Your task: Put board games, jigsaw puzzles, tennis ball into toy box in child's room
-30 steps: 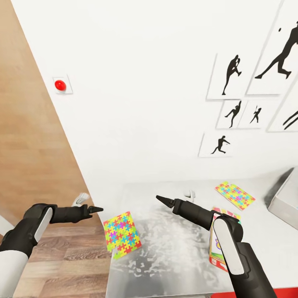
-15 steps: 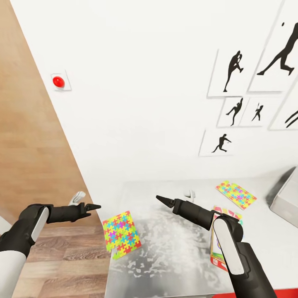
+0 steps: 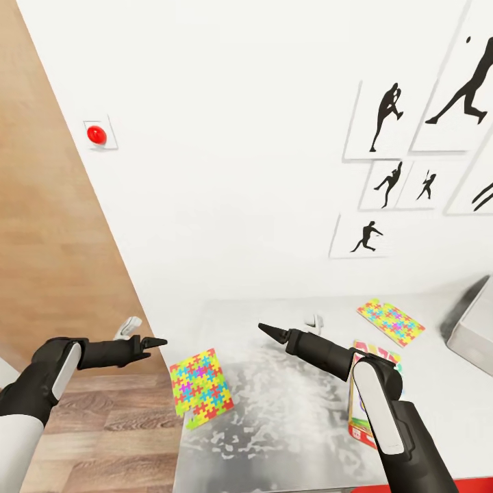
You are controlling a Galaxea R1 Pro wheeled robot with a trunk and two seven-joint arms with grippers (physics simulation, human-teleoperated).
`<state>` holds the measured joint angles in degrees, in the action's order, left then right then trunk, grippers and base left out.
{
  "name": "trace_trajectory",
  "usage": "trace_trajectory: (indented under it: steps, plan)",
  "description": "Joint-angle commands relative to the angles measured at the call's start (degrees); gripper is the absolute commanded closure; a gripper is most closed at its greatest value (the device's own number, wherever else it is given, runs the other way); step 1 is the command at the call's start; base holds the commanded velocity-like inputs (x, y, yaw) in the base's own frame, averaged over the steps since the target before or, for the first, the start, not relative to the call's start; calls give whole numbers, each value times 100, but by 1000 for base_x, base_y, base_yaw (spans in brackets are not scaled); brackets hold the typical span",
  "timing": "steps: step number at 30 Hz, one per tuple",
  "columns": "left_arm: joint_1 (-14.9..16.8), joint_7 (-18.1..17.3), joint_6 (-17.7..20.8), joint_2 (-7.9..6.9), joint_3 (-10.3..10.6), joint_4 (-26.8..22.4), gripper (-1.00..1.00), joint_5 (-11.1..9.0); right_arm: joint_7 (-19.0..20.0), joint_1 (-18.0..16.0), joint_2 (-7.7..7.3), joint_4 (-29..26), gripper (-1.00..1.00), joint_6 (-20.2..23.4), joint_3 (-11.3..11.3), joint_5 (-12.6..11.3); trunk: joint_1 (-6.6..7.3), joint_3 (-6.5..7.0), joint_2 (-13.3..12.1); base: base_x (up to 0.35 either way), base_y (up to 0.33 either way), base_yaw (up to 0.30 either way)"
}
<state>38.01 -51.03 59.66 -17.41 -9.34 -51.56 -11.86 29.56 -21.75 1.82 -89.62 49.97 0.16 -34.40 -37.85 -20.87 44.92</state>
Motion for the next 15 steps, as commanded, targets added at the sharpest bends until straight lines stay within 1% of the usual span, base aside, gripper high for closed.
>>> trace_trajectory:
  steps: [1,7,15]
  plan:
    - [4,-29,20,0,-5,1,-100,17,14,-5,3,-3,-100,30,-7,3,-1,-7,6,-80,0,0]
    - [4,-29,20,1,-7,2,-100,16,14,-5,3,-3,-100,30,-7,3,-1,-7,6,-163,0,0]
    - [4,-29,20,1,-7,3,-100,17,14,-10,7,-10,-100,43,-7,3,-1,-7,6,-33,0,0]
